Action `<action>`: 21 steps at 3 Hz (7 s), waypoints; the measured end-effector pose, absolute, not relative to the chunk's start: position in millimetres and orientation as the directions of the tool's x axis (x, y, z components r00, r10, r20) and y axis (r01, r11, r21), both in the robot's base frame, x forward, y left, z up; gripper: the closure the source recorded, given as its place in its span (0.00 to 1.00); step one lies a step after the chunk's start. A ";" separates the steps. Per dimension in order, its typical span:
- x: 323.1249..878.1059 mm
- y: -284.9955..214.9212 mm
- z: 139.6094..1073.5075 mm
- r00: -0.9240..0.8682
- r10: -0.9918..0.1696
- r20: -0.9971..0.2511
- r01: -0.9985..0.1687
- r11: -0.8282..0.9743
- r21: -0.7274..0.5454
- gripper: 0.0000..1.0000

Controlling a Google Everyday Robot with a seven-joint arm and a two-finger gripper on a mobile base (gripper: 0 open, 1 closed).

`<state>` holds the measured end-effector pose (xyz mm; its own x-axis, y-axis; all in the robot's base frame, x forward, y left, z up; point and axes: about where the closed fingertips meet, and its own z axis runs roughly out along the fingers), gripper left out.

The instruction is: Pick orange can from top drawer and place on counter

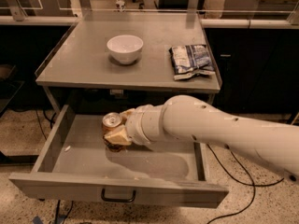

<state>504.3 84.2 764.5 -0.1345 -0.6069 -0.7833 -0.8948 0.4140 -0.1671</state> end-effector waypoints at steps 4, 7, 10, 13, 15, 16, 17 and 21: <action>548.8 131.4 863.5 -0.016 -0.572 -0.820 -0.900 0.365 -0.237 1.00; 624.2 160.9 928.2 0.046 -0.563 -0.825 -0.895 0.344 -0.285 1.00; 668.9 194.8 954.2 0.083 -0.538 -0.839 -0.912 0.298 -0.282 1.00; 708.5 221.9 940.9 0.036 -0.571 -0.820 -0.940 0.260 -0.222 1.00; 725.3 220.2 914.2 0.003 -0.567 -0.824 -0.950 0.256 -0.179 1.00; 731.2 218.6 901.6 -0.012 -0.566 -0.824 -0.953 0.256 -0.162 1.00; 733.5 217.8 892.6 -0.022 -0.565 -0.825 -0.955 0.256 -0.150 1.00; 733.8 217.7 888.2 -0.028 -0.563 -0.826 -0.956 0.256 -0.143 0.38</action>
Offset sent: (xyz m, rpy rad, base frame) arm 0.0503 0.0732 0.1257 0.0529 -0.1327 0.1388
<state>733.8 217.7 888.2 -0.0278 -0.5631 -0.8259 -0.9560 0.2564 -0.1426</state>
